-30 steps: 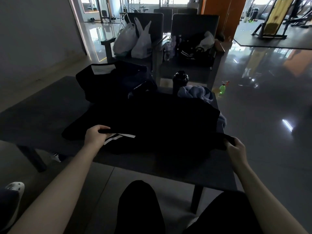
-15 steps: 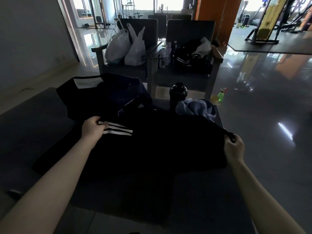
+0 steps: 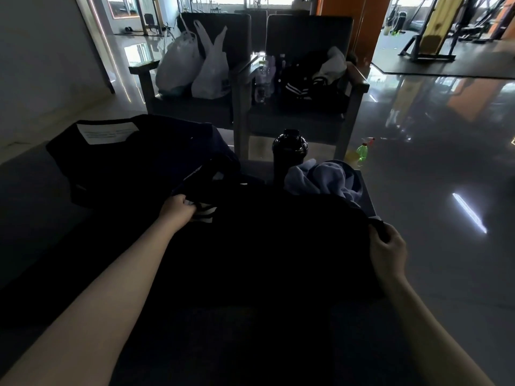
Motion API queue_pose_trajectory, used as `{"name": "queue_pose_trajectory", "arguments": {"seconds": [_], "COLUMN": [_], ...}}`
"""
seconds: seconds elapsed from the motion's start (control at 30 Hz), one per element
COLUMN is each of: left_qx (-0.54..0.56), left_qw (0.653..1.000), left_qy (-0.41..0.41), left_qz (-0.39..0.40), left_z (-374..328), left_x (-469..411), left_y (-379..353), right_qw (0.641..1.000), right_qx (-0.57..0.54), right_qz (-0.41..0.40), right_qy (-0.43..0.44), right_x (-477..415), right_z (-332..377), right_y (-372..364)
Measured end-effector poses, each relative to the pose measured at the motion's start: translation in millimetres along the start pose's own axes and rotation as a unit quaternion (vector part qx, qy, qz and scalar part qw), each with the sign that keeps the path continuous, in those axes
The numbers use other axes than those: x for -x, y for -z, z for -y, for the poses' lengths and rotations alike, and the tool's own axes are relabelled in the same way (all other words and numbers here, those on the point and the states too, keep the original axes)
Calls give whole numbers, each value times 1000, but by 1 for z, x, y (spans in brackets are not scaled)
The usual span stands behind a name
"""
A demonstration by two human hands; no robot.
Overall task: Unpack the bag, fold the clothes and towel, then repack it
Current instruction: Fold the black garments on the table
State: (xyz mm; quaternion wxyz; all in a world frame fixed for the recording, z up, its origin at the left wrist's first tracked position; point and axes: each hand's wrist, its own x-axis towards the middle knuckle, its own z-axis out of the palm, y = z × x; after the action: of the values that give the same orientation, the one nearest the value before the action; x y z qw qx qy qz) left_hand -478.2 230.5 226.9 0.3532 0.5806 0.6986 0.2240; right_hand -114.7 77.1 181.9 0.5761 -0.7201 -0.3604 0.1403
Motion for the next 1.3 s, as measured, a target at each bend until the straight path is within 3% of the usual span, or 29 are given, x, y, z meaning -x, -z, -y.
{"name": "queue_pose_trajectory", "arguments": {"seconds": [0.2, 0.43, 0.8, 0.93, 1.13, 1.3], "left_qx": [-34, 162, 150, 127, -48, -3], "left_qw": [998, 983, 986, 992, 997, 998], "left_qy": [-13, -13, -20, 24, 59, 64], "left_qz": [-43, -86, -69, -2, -18, 11], "left_z": [-7, -9, 0, 11, 50, 75], "left_x": [6, 35, 109, 128, 131, 130], "left_y": [-9, 16, 78, 100, 79, 48], "right_qw": [1000, 998, 996, 996, 981, 971], "right_qx": [-15, -39, 27, 82, 143, 167], "right_qz": [-5, -48, -84, -29, 85, 115], "right_qy": [-2, -1, -7, -34, -95, -128], "right_x": [3, 11, 53, 60, 86, 97], "right_z": [0, 14, 51, 52, 32, 11], "right_y": [6, 26, 80, 100, 81, 66]}}
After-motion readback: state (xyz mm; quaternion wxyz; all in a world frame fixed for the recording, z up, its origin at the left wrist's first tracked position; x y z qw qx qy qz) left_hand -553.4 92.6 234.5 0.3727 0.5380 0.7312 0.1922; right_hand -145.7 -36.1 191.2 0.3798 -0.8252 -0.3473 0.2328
